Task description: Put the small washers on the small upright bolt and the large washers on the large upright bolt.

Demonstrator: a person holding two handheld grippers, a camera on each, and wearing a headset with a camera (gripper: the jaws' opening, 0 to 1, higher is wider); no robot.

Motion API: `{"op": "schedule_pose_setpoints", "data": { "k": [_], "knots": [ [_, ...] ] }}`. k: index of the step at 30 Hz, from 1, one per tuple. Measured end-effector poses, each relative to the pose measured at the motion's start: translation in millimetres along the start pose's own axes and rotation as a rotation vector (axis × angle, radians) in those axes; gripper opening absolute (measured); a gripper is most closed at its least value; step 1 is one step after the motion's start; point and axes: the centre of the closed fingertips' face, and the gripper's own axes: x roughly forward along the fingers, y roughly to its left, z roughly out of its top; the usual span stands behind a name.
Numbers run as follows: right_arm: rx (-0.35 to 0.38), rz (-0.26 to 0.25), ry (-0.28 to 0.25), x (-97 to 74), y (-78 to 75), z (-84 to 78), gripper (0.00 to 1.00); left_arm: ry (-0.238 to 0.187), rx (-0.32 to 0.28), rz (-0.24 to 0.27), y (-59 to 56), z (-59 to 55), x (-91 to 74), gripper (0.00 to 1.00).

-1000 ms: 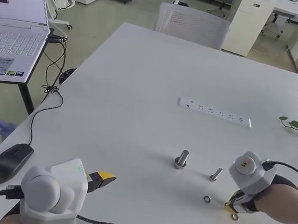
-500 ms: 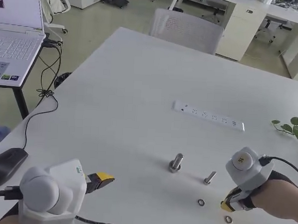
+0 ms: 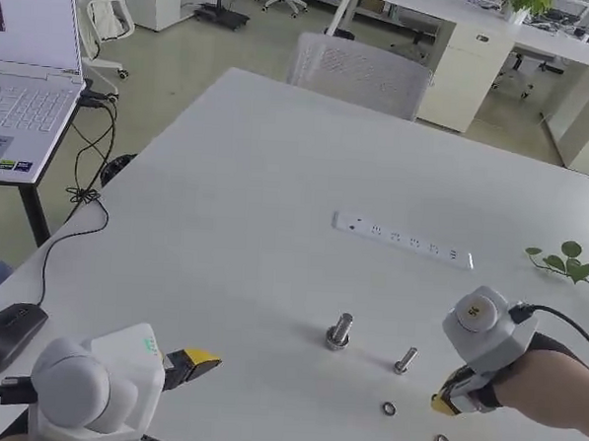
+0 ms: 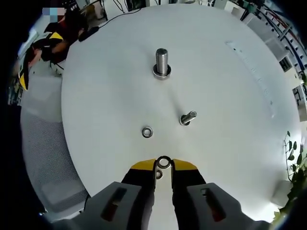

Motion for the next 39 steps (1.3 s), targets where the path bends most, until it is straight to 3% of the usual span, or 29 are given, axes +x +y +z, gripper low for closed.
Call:
{"op": "schedule_pose_setpoints", "data": {
  "k": [18, 39],
  "knots": [
    [-0.025, -0.030, -0.010, -15.6, -16.3, 14.5, 0.13, -0.007, -0.002, 0.009, -1.1, -0.7, -4.2, 0.77],
    [-0.057, -0.038, -0.018, -14.8, -27.0, 40.5, 0.13, -0.010, -0.009, 0.017, -1.0, -5.3, -7.9, 0.76]
  ]
}}
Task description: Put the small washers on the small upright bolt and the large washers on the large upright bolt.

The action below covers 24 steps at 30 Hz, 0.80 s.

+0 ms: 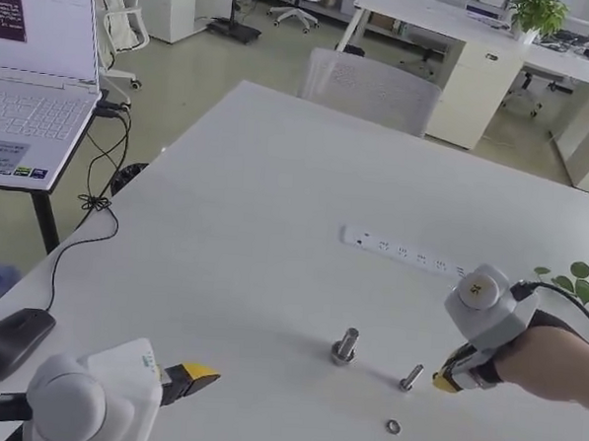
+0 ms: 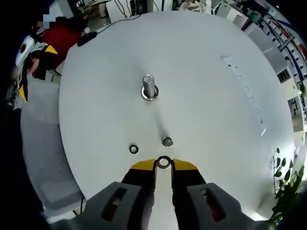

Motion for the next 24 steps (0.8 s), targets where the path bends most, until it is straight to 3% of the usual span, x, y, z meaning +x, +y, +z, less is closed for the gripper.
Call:
{"op": "schedule_pose_setpoints", "data": {
  "k": [24],
  "knots": [
    [-0.024, 0.007, -0.003, 11.5, -8.9, 16.3, 0.13, 0.003, -0.005, 0.006, 4.3, -2.3, 1.2, 0.76]
  ]
}}
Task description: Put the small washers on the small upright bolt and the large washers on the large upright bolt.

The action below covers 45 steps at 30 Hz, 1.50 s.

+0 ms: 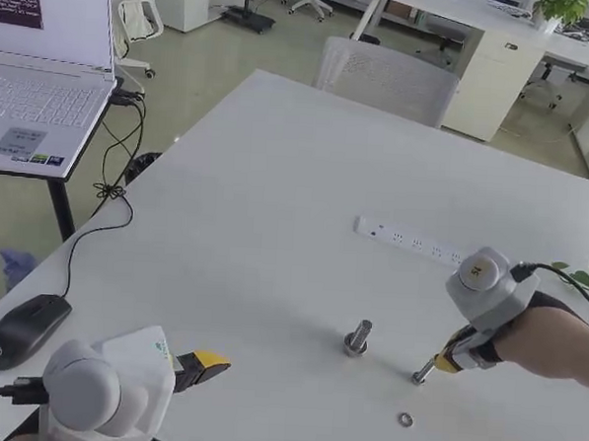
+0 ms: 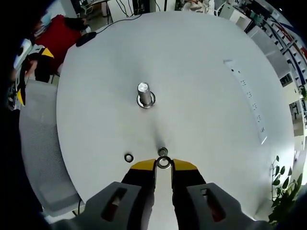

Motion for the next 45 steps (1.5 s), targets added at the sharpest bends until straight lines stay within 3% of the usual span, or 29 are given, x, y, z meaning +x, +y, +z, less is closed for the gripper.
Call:
{"op": "schedule_pose_setpoints", "data": {
  "k": [45],
  "knots": [
    [-0.013, 0.018, 0.035, 17.9, -0.1, -0.7, 0.13, 0.004, -0.025, 0.002, 9.8, -7.1, 2.1, 0.76]
  ]
}}
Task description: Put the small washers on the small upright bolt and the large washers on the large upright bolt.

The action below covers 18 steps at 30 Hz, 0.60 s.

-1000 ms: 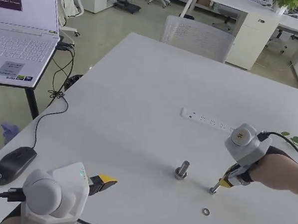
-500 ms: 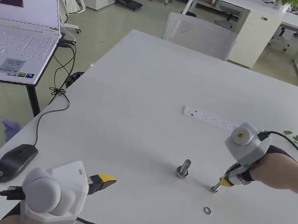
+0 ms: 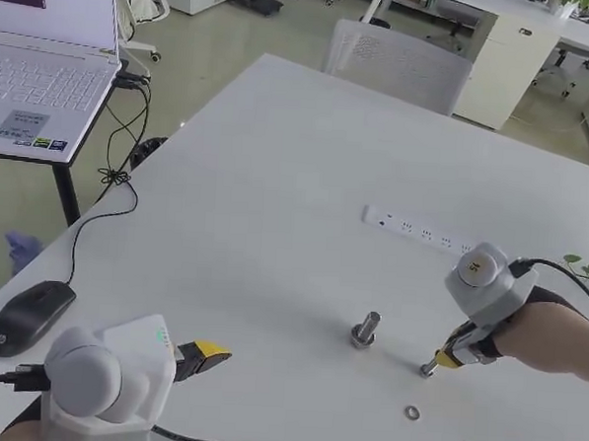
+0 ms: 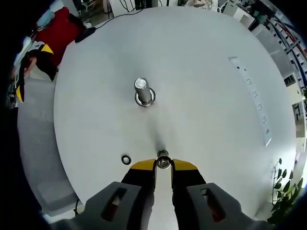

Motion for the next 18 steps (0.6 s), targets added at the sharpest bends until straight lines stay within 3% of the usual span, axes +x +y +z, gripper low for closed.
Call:
{"op": "schedule_pose_setpoints", "data": {
  "k": [18],
  "knots": [
    [0.003, 0.005, 0.014, 17.6, -1.0, -4.3, 0.13, 0.005, -0.010, -0.008, 0.6, -2.3, 3.7, 0.76]
  ]
}}
